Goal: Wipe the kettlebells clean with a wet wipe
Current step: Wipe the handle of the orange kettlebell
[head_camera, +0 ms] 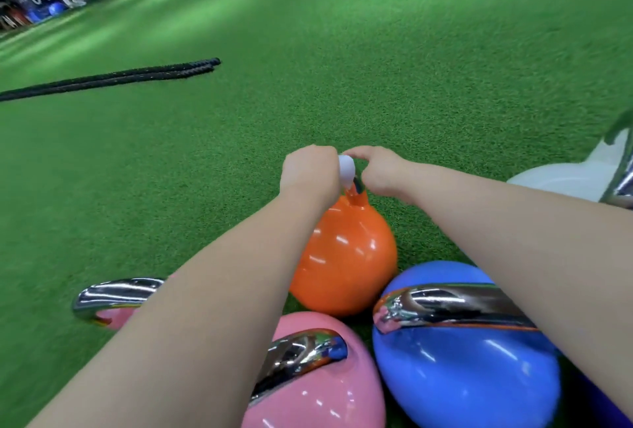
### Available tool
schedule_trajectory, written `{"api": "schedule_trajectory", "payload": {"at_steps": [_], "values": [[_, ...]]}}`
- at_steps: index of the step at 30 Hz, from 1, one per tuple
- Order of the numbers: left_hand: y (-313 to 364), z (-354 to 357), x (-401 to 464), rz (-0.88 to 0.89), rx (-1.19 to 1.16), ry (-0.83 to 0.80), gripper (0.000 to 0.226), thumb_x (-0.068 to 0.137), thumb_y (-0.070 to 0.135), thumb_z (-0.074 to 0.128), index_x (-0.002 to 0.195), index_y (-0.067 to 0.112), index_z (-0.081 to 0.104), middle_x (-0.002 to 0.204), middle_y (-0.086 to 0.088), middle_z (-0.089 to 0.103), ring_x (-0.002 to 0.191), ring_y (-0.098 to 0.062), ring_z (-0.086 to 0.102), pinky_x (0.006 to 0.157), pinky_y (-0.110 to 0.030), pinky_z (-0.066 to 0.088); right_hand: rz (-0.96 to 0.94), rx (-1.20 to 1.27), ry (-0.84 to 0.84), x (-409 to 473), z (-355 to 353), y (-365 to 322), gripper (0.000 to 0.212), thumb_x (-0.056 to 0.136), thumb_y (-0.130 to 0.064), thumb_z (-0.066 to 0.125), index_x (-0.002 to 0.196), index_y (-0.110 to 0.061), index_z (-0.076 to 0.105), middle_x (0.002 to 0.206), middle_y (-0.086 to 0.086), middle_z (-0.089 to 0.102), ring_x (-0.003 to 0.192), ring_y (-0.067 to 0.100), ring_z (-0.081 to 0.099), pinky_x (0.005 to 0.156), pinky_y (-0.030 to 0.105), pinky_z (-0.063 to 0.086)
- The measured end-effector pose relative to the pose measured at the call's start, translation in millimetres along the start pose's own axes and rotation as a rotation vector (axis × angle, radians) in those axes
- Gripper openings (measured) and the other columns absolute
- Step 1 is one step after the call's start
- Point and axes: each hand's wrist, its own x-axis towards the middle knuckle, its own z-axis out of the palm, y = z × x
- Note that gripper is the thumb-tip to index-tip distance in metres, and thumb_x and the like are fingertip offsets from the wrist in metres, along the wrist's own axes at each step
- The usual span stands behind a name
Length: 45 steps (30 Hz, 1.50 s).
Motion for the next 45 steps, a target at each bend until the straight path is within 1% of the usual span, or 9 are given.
{"api": "schedule_trajectory", "payload": {"at_steps": [4, 8, 11, 13, 17, 21, 26, 38, 45], "values": [[-14.8, 7.3, -6.1, 0.251, 0.006, 0.129, 0.010, 0.083, 0.012, 0.049, 0.091, 0.017, 0.044, 0.094, -0.006, 0.062, 0.088, -0.031, 0.059, 0.060, -0.031, 0.033, 0.018, -0.018, -0.028, 25.0, 17.3, 3.7, 0.039, 0.086, 0.009, 0.044, 0.117, -0.010, 0.057, 0.079, 0.005, 0.055, 0.058, 0.013, 0.040, 0.036, 0.014, 0.028], [-26.1, 19.5, -10.7, 0.419, 0.027, 0.288, 0.010, 0.084, 0.016, 0.049, 0.094, 0.015, 0.049, 0.090, -0.004, 0.062, 0.085, -0.031, 0.061, 0.057, -0.031, 0.031, -0.013, -0.011, -0.047, 23.2, 21.6, 10.5, 0.035, 0.084, 0.010, 0.034, 0.085, -0.010, 0.062, 0.076, 0.001, 0.054, 0.072, 0.017, 0.046, 0.050, 0.017, 0.035], [-36.9, 32.5, -16.0, 0.413, -0.026, 0.500, 0.021, 0.060, 0.013, 0.074, 0.072, 0.013, 0.056, 0.059, -0.003, 0.059, 0.052, -0.027, 0.060, 0.045, -0.023, 0.025, -0.008, 0.004, -0.040, 26.9, 26.8, 12.3, 0.036, 0.085, 0.006, 0.042, 0.061, -0.020, 0.051, 0.067, -0.003, 0.050, 0.067, 0.015, 0.044, 0.055, 0.021, 0.035], [-44.3, 39.2, -19.2, 0.321, -0.102, 0.526, 0.027, 0.053, 0.017, 0.080, 0.064, 0.014, 0.056, 0.051, -0.001, 0.056, 0.045, -0.025, 0.057, 0.042, -0.019, 0.029, 0.009, 0.025, -0.063, 28.9, 24.8, 10.4, 0.035, 0.085, 0.004, 0.044, 0.061, -0.020, 0.053, 0.072, -0.001, 0.054, 0.071, 0.013, 0.047, 0.066, 0.025, 0.038], [-63.2, 52.5, -23.0, 0.042, -0.359, 0.289, 0.010, 0.084, 0.022, 0.058, 0.087, 0.012, 0.057, 0.085, -0.008, 0.065, 0.082, -0.031, 0.060, 0.061, -0.030, 0.037, 0.026, -0.019, -0.149, 28.5, 18.2, 3.6, 0.028, 0.089, 0.000, 0.045, 0.067, -0.013, 0.054, 0.086, 0.006, 0.060, 0.085, 0.016, 0.053, 0.075, 0.031, 0.036], [-76.6, 82.0, -32.9, -0.313, -1.072, 0.176, 0.022, 0.081, 0.011, 0.063, 0.069, 0.022, 0.047, 0.069, 0.008, 0.054, 0.068, -0.016, 0.049, 0.050, -0.018, 0.034, 0.045, -0.017, -0.163, 29.0, 17.8, 5.2, 0.029, 0.087, 0.006, 0.043, 0.066, -0.011, 0.056, 0.082, 0.006, 0.059, 0.085, 0.018, 0.053, 0.080, 0.033, 0.041], [-59.6, 111.0, -37.5, -0.643, -1.590, -0.013, 0.010, 0.084, 0.018, 0.066, 0.092, 0.022, 0.062, 0.085, -0.001, 0.060, 0.073, -0.015, 0.057, 0.064, -0.027, 0.049, 0.035, 0.011, -0.172, 27.8, 18.7, 9.6, 0.029, 0.088, 0.004, 0.041, 0.070, -0.012, 0.057, 0.084, 0.004, 0.060, 0.079, 0.013, 0.051, 0.080, 0.031, 0.035], [-58.0, 109.6, -33.3, -0.657, -1.667, 0.015, 0.017, 0.079, 0.009, 0.070, 0.093, 0.017, 0.065, 0.089, -0.004, 0.065, 0.076, -0.016, 0.061, 0.065, -0.026, 0.050, 0.043, 0.084, -0.204, 32.3, 15.3, 20.3, 0.029, 0.088, 0.004, 0.043, 0.076, -0.013, 0.063, 0.081, 0.001, 0.064, 0.079, 0.011, 0.056, 0.085, 0.031, 0.044], [-82.0, 71.6, -26.4, -0.240, -0.969, -0.017, 0.022, 0.079, 0.010, 0.066, 0.069, 0.019, 0.049, 0.068, 0.002, 0.054, 0.064, -0.014, 0.050, 0.059, -0.025, 0.043, 0.052, 0.111, -0.232, 30.4, 14.0, 21.1, 0.031, 0.087, 0.007, 0.040, 0.079, -0.013, 0.062, 0.082, 0.002, 0.064, 0.081, 0.013, 0.058, 0.091, 0.033, 0.044]]}}
